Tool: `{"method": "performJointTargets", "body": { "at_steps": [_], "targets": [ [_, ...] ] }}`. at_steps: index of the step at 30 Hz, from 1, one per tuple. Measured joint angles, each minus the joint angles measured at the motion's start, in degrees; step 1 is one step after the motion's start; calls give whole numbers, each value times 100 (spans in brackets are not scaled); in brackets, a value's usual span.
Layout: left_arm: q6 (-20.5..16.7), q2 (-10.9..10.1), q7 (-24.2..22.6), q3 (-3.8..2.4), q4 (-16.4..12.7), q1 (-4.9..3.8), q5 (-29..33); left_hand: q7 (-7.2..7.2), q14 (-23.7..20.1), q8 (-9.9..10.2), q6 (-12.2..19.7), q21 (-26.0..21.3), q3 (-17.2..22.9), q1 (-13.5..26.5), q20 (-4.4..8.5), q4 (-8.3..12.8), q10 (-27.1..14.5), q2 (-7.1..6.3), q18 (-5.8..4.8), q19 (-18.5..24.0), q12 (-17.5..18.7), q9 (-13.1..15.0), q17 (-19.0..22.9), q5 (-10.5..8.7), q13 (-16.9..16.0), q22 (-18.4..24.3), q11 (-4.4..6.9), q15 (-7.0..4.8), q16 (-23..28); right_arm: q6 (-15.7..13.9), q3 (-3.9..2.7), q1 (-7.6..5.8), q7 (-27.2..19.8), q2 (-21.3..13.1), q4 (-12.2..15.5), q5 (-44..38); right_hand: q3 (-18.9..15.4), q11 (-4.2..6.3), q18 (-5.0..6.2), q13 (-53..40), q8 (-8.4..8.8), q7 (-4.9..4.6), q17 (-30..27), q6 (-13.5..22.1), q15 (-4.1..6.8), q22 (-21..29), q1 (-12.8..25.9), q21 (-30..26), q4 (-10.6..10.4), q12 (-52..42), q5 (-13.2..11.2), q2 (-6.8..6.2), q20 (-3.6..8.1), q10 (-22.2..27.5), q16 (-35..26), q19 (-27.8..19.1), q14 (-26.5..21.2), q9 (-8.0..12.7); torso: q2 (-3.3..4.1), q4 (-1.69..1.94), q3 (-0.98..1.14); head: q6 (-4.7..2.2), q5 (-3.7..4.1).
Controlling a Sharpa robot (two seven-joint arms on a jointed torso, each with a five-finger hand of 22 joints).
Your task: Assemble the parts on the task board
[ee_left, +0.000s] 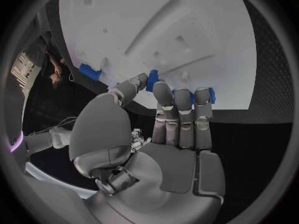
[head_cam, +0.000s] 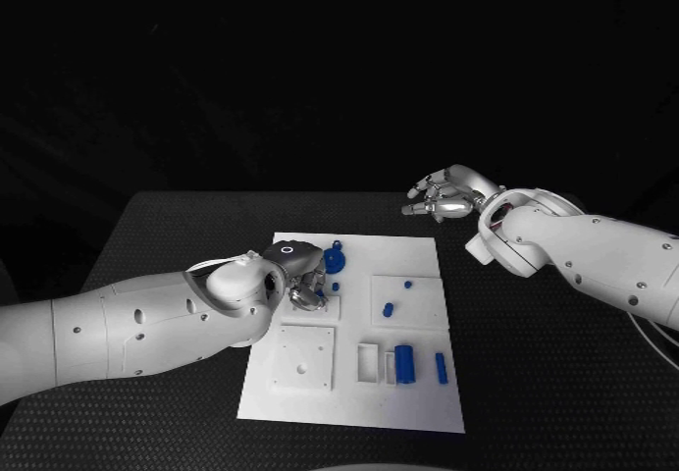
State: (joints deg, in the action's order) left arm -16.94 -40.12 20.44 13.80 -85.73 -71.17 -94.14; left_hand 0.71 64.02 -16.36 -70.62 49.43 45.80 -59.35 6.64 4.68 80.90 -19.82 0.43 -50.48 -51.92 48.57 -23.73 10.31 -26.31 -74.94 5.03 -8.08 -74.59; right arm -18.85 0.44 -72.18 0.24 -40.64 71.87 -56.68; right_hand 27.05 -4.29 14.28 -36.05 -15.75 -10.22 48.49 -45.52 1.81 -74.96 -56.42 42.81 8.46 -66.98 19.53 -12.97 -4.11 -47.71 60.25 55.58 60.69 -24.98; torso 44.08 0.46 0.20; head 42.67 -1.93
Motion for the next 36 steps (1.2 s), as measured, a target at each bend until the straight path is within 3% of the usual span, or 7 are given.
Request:
{"method": "performJointTargets", "body": {
  "at_steps": [22,36],
  "targets": [
    [11,95,-61,1,131,48,-84,37,-52,79,107,0,-1,-12,-10,1,-46,18,0,33,46,-18,33,-47,24,0,-25,7,50,0,0,0,0,3,-3,0,0,0,0,5,0,6,0,-3,0,0,0,-5,0,0,0,0,0,0,0,0,0,0,4,-9,0,1,10],
    [186,102,-47,1,137,48,-78,70,-149,162,199,-47,-183,158,-40,-7,-176,303,0,147,67,1,49,-63,8,1,-35,63,71,0,0,0,0,3,7,1,0,0,1,10,0,2,-6,21,0,-1,0,-22,0,1,0,0,0,0,0,0,0,5,4,-7,3,7,14]
  ]
}}
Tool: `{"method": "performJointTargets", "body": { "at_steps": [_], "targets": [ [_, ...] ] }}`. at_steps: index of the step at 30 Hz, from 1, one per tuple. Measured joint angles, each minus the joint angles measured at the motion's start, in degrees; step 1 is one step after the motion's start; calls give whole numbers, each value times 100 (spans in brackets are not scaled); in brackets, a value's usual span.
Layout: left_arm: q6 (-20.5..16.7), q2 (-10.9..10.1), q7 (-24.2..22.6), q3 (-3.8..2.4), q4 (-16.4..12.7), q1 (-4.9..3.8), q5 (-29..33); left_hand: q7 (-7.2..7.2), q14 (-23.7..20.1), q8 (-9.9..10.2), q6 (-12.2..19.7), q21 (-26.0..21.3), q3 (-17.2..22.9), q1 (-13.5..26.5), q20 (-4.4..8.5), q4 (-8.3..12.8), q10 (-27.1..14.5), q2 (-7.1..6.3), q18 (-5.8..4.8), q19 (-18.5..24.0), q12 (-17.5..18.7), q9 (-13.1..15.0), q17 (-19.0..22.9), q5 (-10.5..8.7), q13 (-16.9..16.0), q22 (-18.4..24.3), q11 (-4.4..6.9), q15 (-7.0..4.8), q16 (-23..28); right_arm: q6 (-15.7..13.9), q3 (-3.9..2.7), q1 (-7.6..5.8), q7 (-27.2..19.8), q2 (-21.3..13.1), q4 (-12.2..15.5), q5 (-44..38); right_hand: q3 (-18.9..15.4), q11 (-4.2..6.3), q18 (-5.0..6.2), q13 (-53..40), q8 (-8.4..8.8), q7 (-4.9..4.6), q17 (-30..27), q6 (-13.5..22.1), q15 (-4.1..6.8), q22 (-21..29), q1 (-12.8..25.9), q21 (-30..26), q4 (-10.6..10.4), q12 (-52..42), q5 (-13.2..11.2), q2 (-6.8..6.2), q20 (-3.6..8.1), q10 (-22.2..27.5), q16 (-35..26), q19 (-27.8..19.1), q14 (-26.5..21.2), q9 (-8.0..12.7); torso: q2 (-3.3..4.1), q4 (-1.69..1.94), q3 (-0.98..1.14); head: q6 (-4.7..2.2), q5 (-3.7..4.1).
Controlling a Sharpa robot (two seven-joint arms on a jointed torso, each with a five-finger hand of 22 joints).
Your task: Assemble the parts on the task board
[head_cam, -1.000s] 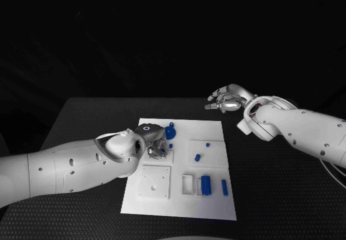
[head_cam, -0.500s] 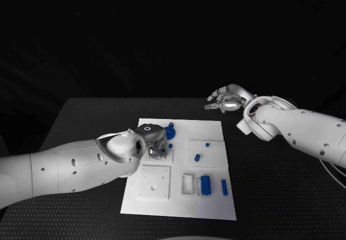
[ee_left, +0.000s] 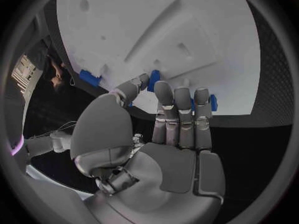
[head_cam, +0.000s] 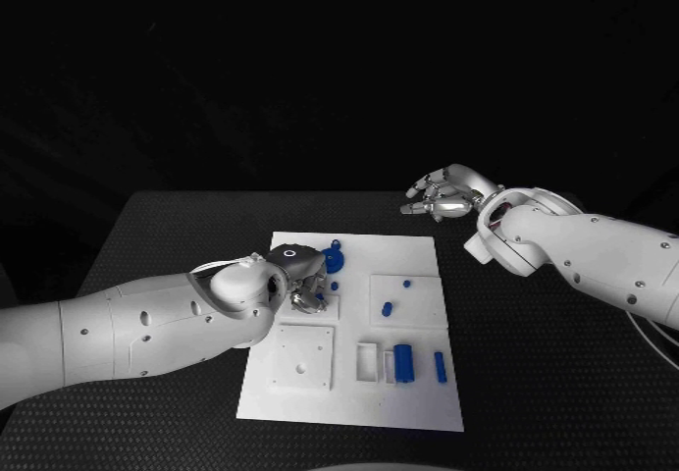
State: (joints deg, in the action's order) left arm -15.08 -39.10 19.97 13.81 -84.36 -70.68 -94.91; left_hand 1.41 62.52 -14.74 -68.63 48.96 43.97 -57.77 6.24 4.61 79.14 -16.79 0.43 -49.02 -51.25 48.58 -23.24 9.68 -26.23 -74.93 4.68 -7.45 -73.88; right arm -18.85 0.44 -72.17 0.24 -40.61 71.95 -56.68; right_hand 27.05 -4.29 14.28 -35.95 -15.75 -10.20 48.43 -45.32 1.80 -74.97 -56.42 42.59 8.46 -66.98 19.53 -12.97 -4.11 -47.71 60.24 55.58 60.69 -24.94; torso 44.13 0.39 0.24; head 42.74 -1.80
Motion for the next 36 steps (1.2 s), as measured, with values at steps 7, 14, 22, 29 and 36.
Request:
{"method": "performJointTargets", "body": {
  "at_steps": [7,14,22,29,36],
  "targets": [
    [52,10,3,-2,0,0,1,10,-19,14,27,0,0,105,-20,0,-5,-31,1,20,0,-8,0,0,-6,0,2,18,0,0,0,0,0,1,5,0,0,0,1,5,0,1,0,0,0,0,0,0,0,-24,0,0,0,0,0,0,0,0,0,-1,0,1,0],
    [73,15,3,-2,0,-1,1,24,-21,83,146,0,-40,105,0,39,-24,-31,0,41,0,-29,0,-38,-26,0,-16,18,0,0,0,0,0,-1,7,0,0,0,0,5,0,2,0,0,0,0,0,0,0,-24,0,0,0,0,0,0,0,-1,0,-1,2,5,4],
    [74,18,4,-2,0,-1,1,63,-30,131,201,1,-87,141,0,86,-45,-55,0,41,0,-72,-8,-40,-39,0,-37,10,0,0,0,0,-1,0,8,0,0,21,1,10,0,2,0,-4,0,0,0,0,0,-24,0,0,0,20,0,0,0,-1,0,-1,1,5,4],
    [72,20,6,-2,5,-1,-3,83,-63,209,327,1,-129,186,-20,150,-88,-42,0,61,-4,-118,-8,-76,-48,0,-78,18,0,0,0,0,-1,-1,9,1,0,20,0,10,0,-4,-6,-22,0,0,0,0,0,-24,0,0,0,20,0,0,0,-1,0,1,0,6,6],
    [79,21,11,-1,5,0,-5,124,-71,260,427,2,-118,191,-20,197,-96,-48,0,61,-40,-161,-8,-76,-53,0,-87,10,-23,0,0,0,-2,1,8,3,0,20,0,15,0,-3,-6,-22,0,0,0,0,0,-24,0,0,0,20,0,0,0,-1,-1,1,-3,6,7]
  ]
}}
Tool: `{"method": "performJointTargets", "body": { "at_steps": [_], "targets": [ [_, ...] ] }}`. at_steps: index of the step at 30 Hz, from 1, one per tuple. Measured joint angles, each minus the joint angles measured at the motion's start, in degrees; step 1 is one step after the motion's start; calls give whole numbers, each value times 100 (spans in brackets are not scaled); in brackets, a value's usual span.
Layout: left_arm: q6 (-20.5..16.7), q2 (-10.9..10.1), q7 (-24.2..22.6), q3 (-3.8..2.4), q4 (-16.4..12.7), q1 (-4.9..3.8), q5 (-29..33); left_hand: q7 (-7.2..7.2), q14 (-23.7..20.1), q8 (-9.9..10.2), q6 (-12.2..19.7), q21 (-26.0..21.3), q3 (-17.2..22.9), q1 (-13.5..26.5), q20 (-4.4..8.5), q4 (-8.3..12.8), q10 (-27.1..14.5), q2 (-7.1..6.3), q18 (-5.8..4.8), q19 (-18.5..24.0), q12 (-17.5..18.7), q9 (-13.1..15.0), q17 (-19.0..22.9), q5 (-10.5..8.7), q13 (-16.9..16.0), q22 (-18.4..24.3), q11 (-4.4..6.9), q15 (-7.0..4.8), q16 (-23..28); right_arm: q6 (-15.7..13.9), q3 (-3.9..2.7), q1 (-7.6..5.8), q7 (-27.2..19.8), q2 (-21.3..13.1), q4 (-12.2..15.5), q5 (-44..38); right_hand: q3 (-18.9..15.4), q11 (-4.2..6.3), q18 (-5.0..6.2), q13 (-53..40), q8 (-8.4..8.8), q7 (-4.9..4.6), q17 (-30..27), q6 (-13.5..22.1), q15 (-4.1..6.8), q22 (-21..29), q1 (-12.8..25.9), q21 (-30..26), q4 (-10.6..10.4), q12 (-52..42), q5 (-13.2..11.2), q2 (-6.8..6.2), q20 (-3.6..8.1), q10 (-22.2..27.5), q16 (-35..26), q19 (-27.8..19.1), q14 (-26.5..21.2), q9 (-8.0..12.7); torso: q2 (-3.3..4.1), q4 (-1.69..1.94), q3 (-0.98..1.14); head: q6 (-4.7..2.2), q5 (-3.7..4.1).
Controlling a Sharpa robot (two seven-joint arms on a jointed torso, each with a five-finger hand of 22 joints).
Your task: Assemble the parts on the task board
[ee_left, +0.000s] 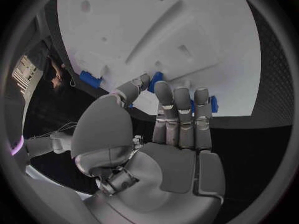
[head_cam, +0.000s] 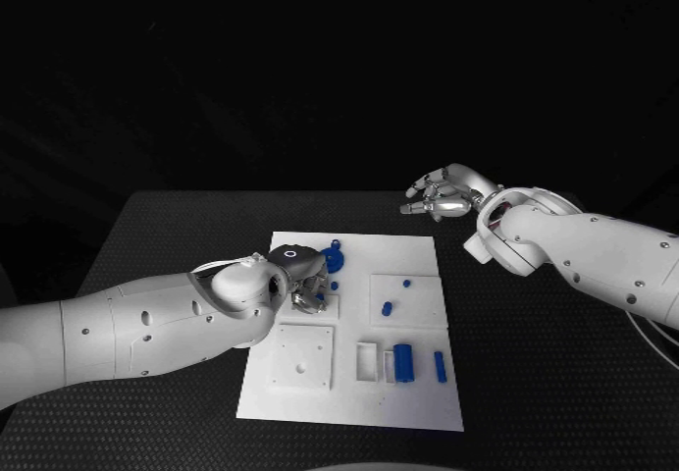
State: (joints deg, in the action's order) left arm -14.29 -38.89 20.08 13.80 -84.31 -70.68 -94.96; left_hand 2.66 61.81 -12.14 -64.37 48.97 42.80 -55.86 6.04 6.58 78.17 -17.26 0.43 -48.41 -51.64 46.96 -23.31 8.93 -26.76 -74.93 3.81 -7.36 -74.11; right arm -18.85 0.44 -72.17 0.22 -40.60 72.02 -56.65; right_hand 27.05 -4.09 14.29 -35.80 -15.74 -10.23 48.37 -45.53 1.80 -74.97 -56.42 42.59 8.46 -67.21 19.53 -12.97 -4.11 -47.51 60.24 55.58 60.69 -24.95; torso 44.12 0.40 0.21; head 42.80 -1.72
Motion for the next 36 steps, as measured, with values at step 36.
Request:
{"method": "performJointTargets", "body": {
  "at_steps": [36],
  "targets": [
    [-60,-3,68,-1,-26,11,-41,135,-42,150,351,1,-449,240,-21,120,-49,6,0,20,-49,-132,-4,33,-23,0,-94,2,-45,1,0,0,0,7,-14,7,0,-21,1,11,0,2,-7,22,0,1,0,0,0,1,0,0,0,21,0,0,0,5,-1,1,-1,-10,-3]
  ]
}}
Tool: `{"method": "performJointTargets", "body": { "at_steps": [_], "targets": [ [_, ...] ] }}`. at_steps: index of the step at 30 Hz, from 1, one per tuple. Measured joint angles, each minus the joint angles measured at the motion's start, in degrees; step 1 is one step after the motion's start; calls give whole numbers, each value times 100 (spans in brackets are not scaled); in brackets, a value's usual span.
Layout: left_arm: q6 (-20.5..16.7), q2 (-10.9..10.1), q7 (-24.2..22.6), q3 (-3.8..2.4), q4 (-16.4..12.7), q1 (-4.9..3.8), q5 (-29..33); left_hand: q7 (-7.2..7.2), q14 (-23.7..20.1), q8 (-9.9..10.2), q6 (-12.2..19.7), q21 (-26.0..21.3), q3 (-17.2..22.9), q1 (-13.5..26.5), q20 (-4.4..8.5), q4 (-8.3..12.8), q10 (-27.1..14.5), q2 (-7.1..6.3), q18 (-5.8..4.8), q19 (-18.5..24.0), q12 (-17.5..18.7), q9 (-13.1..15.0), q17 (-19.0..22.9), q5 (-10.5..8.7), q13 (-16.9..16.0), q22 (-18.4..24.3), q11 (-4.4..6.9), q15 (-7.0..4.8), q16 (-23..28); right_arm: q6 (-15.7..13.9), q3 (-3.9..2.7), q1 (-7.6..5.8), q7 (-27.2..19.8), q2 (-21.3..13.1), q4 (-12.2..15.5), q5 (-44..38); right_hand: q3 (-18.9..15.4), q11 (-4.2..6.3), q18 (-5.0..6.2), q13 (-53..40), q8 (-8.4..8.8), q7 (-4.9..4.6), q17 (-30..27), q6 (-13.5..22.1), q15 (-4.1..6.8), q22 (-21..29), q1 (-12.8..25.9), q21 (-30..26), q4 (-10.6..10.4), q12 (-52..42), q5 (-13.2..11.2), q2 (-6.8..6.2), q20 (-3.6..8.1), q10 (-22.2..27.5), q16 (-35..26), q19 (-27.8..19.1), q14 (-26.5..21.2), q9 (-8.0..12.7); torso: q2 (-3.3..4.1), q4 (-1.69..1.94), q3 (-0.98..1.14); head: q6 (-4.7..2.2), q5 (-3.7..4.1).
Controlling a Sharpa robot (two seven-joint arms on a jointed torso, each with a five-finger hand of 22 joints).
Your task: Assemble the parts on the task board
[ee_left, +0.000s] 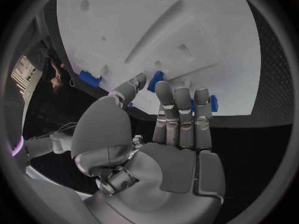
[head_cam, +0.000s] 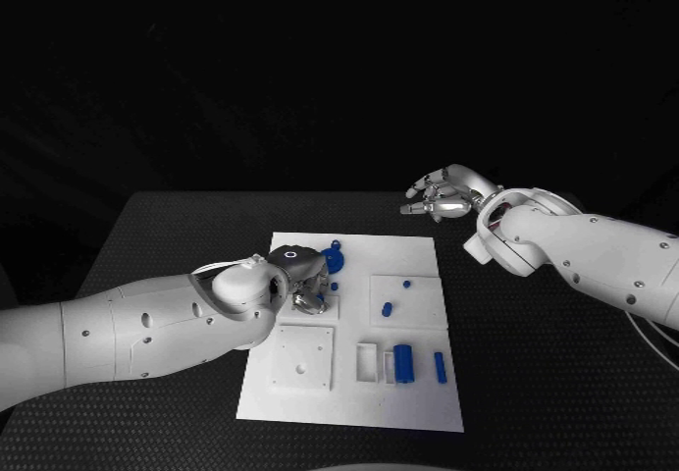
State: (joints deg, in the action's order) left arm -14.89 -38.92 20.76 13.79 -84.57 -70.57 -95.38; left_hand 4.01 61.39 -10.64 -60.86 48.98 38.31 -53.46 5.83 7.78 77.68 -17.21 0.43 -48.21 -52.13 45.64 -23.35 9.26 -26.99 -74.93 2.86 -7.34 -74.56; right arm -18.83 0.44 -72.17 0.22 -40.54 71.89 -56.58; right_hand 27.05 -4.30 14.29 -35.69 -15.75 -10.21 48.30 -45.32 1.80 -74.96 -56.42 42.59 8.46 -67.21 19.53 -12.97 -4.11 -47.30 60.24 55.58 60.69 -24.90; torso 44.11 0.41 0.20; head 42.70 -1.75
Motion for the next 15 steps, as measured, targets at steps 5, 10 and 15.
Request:
{"method": "performJointTargets", "body": {
  "at_steps": [5,10,15],
  "targets": [
    [-38,-4,15,0,0,2,-5,5,-19,0,40,0,-59,95,0,-59,-19,-3,0,0,-22,-10,0,-44,0,0,-21,19,0,1,0,0,0,2,-2,1,0,0,0,0,0,1,0,0,0,0,0,0,0,0,0,0,0,0,0,0,0,0,0,0,0,3,1],
    [-80,-7,28,0,-6,5,-17,-3,-19,0,49,0,-73,95,0,-74,-19,-3,0,0,-22,-16,1,-66,1,0,-21,19,0,1,0,0,0,5,-4,2,0,0,0,6,0,1,0,-1,0,0,0,0,0,0,23,0,0,0,0,0,0,-1,0,-1,0,4,1],
    [-123,-59,34,-3,-44,7,-19,-3,-19,0,49,0,-75,95,0,-75,-19,-3,0,0,-22,-15,1,-66,1,0,-21,19,0,3,0,1,0,9,-7,2,0,0,0,6,0,3,0,-2,0,0,0,0,0,0,23,0,0,0,0,0,0,-1,0,0,-4,4,1]
  ]
}}
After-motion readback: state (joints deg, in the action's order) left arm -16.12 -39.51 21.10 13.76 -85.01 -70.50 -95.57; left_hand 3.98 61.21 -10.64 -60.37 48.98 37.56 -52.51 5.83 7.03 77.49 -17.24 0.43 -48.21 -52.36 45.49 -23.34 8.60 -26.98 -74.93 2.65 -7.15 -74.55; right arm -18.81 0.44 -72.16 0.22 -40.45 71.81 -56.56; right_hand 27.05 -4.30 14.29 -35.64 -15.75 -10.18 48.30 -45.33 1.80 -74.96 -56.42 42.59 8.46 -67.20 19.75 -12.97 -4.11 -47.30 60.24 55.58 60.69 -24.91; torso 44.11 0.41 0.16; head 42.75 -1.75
